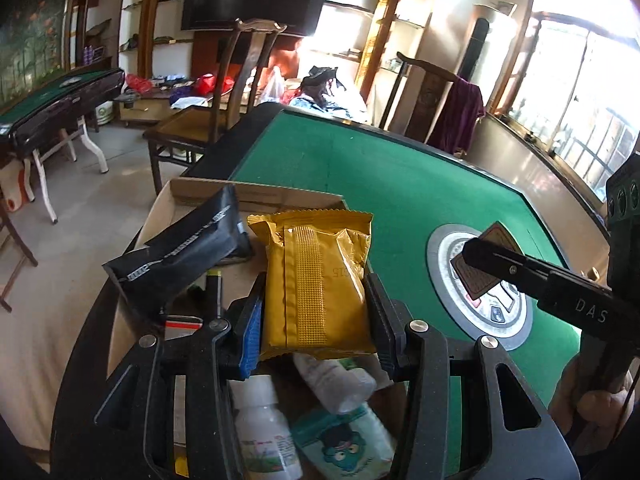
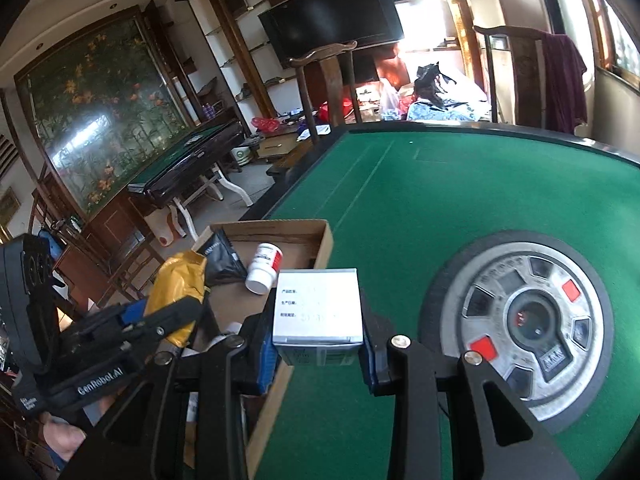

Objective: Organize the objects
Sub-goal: 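Carry the yellow packet and white barcode box into the cardboard box and lower them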

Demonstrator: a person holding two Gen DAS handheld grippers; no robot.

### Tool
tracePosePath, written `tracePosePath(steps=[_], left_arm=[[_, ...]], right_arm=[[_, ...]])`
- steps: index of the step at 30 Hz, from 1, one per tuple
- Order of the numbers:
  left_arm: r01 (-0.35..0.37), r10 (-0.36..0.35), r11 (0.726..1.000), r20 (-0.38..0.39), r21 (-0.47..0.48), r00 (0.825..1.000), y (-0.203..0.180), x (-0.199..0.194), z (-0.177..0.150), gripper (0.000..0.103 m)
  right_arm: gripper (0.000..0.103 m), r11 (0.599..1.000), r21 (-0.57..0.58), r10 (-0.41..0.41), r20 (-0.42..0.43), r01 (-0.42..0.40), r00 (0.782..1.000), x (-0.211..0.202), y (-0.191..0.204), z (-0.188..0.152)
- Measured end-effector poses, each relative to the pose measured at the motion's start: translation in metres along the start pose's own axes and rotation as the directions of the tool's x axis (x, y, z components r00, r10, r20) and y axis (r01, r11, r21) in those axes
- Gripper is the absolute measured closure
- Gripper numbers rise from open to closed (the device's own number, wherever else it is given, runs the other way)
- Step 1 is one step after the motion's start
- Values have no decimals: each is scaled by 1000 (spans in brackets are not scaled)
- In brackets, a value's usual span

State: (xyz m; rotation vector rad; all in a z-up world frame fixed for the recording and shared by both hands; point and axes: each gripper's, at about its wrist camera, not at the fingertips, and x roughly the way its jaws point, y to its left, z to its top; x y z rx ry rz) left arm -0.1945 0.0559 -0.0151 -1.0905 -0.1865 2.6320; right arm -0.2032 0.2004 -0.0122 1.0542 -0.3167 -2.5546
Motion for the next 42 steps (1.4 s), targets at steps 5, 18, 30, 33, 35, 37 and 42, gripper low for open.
tracePosePath(steps=[5, 18, 30, 33, 35, 37, 42], left_arm=[[-30, 29, 999, -45, -16, 999, 7, 16, -3, 57], [-105, 100, 994, -105, -45, 989, 16, 38, -6, 57], [-148, 143, 989, -118, -32, 983, 18, 49, -8, 57], [-155, 150, 988, -121, -30, 981, 18, 51, -8, 57], [-158, 154, 987, -123, -28, 980, 18, 52, -8, 57], [-160, 155, 987, -125, -28, 980, 18, 52, -8, 57], [-163, 159, 986, -126, -28, 979, 19, 54, -7, 57]], right_arm=[[70, 1000, -3, 19, -49, -19, 999, 45, 24, 25], [70, 1000, 2, -21, -164, 22, 986, 123, 27, 40], [70, 998, -38, -55, -202, 48, 978, 149, 29, 32], [70, 997, -58, -69, -206, 58, 976, 150, 31, 32], [70, 996, -63, -70, -210, 58, 975, 151, 32, 30], [70, 997, -60, -68, -214, 56, 975, 151, 31, 30], [70, 997, -62, -66, -233, 53, 970, 154, 32, 29]])
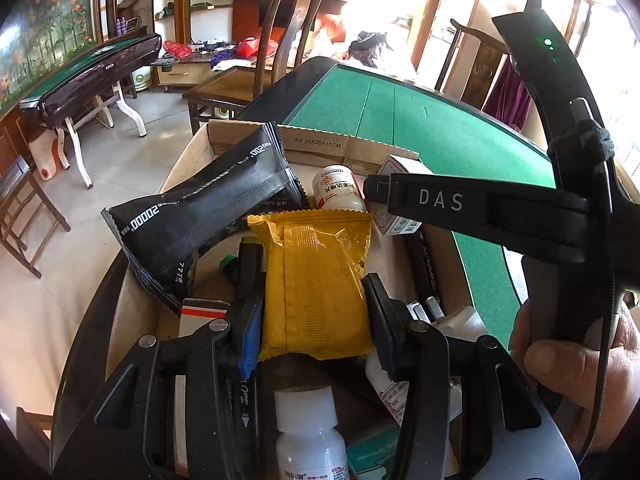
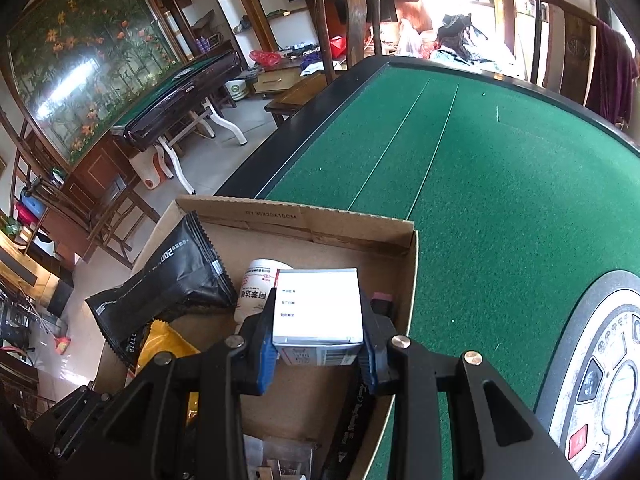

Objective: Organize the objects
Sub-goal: 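Carry the yellow packet and white barcode box into the cardboard box and lower them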

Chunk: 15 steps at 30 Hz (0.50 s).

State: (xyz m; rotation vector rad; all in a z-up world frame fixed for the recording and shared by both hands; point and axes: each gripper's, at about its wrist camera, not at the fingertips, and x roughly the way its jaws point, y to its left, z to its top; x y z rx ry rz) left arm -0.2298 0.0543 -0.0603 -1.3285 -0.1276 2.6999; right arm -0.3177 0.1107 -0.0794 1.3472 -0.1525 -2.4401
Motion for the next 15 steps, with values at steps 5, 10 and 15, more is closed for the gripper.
tracePosePath(steps=[5, 10, 15], left_arm=[[-3, 3, 1000, -1, 4, 1000, 1, 3, 1, 57], [-2, 2, 1000, -3, 1, 1000, 2, 4, 0, 57], [-4, 4, 1000, -5, 1, 1000, 2, 5, 0, 57]], right_arm=[[70, 1000, -3, -7, -12, 7, 1000, 2, 2, -2], [70, 1000, -1, -8, -23, 8, 1000, 4, 2, -2], [70, 1000, -7, -13, -24, 12, 1000, 5, 2, -2]])
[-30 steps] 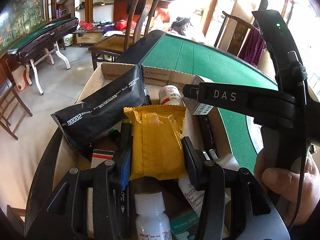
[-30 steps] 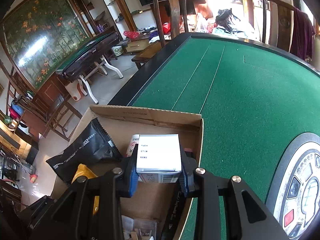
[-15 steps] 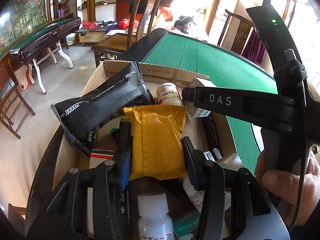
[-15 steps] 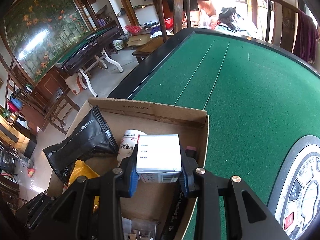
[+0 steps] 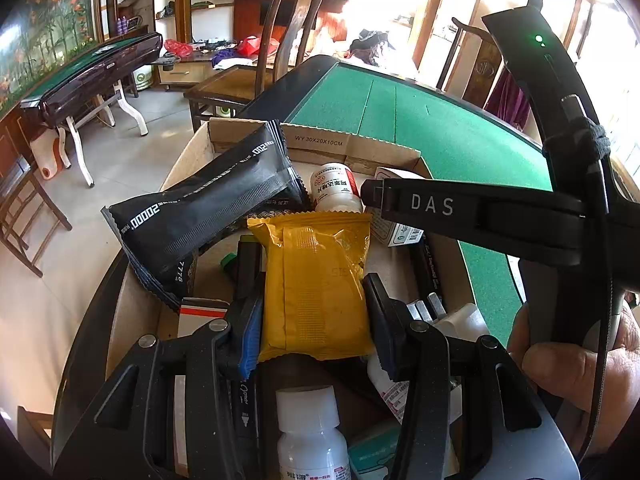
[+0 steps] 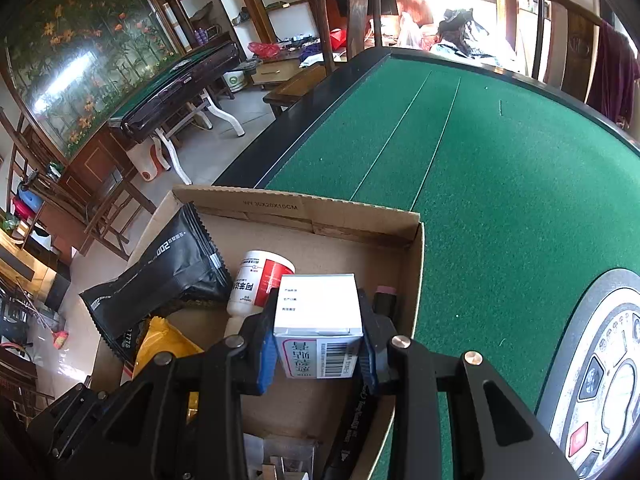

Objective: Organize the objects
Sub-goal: 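Carry the yellow packet and white barcode box into the cardboard box and lower them, then open both grippers to release the packet and barcode box inside the box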

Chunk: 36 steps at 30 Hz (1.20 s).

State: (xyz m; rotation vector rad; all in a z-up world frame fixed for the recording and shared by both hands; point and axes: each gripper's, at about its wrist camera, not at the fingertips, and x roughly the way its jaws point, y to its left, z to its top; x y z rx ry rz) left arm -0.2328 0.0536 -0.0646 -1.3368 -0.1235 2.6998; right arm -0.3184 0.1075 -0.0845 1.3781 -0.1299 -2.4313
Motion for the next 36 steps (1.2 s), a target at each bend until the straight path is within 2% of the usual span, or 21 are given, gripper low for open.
tracePosePath(steps=[20, 25, 29, 36], left_arm=[[-3, 3, 1000, -8, -6, 1000, 1, 1, -2, 57], [-1, 1, 1000, -9, -8, 1000, 1, 1, -3, 54], [4, -4, 1000, -12, -5, 1000, 0, -1, -3, 51], [17, -17, 1000, 18, -11, 1000, -1, -9, -3, 49]], right_arm=[[69, 1000, -1, -5, -14, 5, 1000, 0, 6, 0], [68, 1000, -4, -11, -8, 11, 1000, -2, 7, 0], [68, 999, -14, -39, -3, 39, 999, -3, 7, 0], [67, 994, -31, -104, 59, 106, 993, -17, 2, 3]])
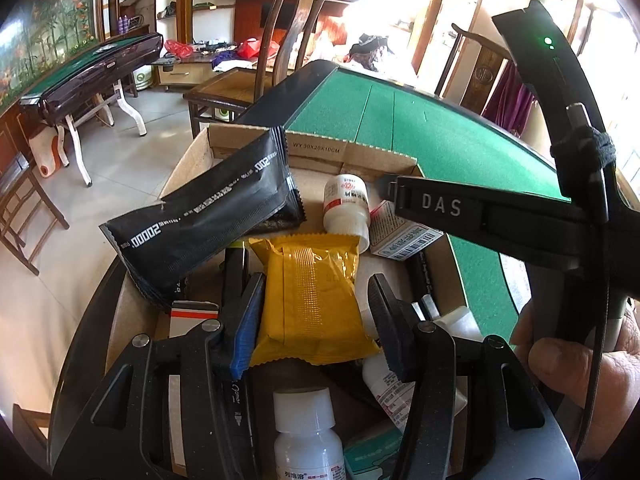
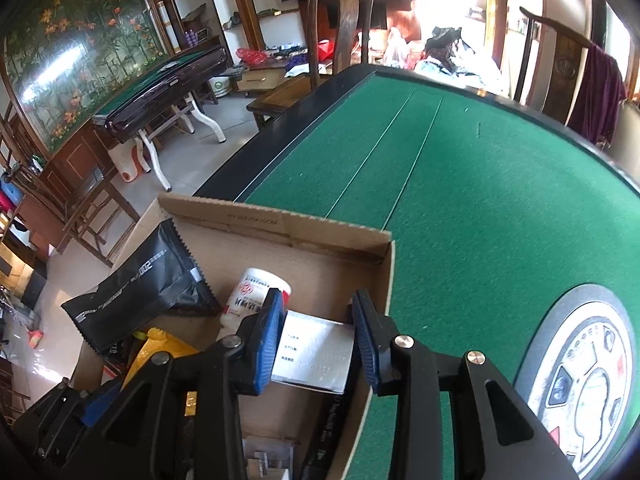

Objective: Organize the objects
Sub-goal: 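Open both grippers to release the packet and barcode box inside the box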

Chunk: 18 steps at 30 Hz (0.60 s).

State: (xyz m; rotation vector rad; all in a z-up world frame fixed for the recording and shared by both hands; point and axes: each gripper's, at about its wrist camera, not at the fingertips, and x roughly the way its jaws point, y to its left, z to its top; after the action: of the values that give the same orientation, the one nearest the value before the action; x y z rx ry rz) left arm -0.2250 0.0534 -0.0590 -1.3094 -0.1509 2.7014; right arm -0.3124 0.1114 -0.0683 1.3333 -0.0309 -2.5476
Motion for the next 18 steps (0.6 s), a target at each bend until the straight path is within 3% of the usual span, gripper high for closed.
tracePosePath(steps=[11, 18], left_arm=[[-7, 7, 1000, 24, 12, 1000, -3, -5, 4, 45], [-16, 16, 1000, 25, 16, 1000, -3, -5, 4, 45]], right_arm=[[67, 999, -1, 40, 25, -40, 999, -30, -2, -9], [67, 997, -28, 69, -23, -69, 997, -35, 3, -26]])
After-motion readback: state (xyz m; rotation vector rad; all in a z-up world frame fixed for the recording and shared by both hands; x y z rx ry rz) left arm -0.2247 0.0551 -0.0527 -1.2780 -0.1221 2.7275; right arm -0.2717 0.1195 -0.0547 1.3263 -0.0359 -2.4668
